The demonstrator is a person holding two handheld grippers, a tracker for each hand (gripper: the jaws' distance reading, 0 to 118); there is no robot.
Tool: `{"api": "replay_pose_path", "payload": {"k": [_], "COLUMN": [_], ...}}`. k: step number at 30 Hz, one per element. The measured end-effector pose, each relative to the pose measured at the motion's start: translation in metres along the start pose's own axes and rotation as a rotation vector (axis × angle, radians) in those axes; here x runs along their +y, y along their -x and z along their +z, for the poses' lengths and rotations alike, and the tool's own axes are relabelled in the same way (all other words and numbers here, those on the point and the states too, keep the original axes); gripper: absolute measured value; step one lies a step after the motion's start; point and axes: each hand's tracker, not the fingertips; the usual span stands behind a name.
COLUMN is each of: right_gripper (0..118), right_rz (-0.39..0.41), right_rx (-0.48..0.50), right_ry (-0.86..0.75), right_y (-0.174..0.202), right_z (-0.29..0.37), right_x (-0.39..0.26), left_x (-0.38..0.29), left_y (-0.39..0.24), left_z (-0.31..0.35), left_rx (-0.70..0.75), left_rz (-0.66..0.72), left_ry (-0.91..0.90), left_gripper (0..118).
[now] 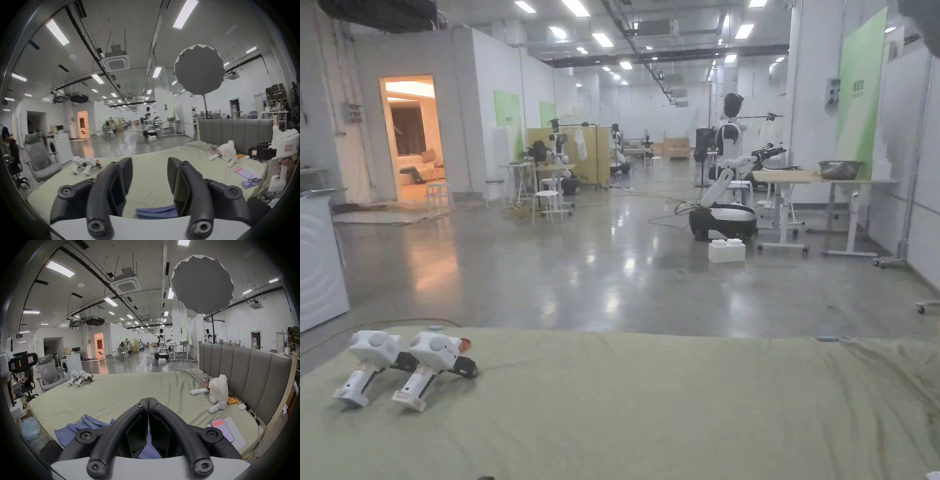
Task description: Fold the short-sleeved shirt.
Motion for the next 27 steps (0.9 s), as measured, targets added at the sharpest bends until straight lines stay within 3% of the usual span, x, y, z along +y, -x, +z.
{"api": "replay_pose_path", "payload": {"k": [1,3,4,20,27], "right_gripper": [0,0,0,0,0], "right_rz": [0.007,0.023,0.036,0.040,0.031], "right_rx": [-0.007,-0.020,-0.028,0.001,0.007], "right_ry": [-0.013,-0.021,-0.024,-0.006,0.052], "right_y": [0.002,0.005,0.007,0.012,0.009], "right_z": [0.002,0.005,0.007,0.007,0.002], "right_x": [0.000,-0.001,-0.003,-0.005,-0.019], "left_x": [-0.003,-0.010,-0.013,-0.021,-0.052], "left_y": [0.003,0.004,0.004,0.015,0.034], "left_z": [0.005,0.013,0.017,0.025,-0.017], "left_rx": [0.027,0.060,0.057,0.042,-0.030], "left_rz": [-0.015,-0.023,-0.001,0.068,0.200], "left_ry": [0.039,0.060,0.047,0.080,0.288], "left_gripper": [33,4,0,0,0]}}
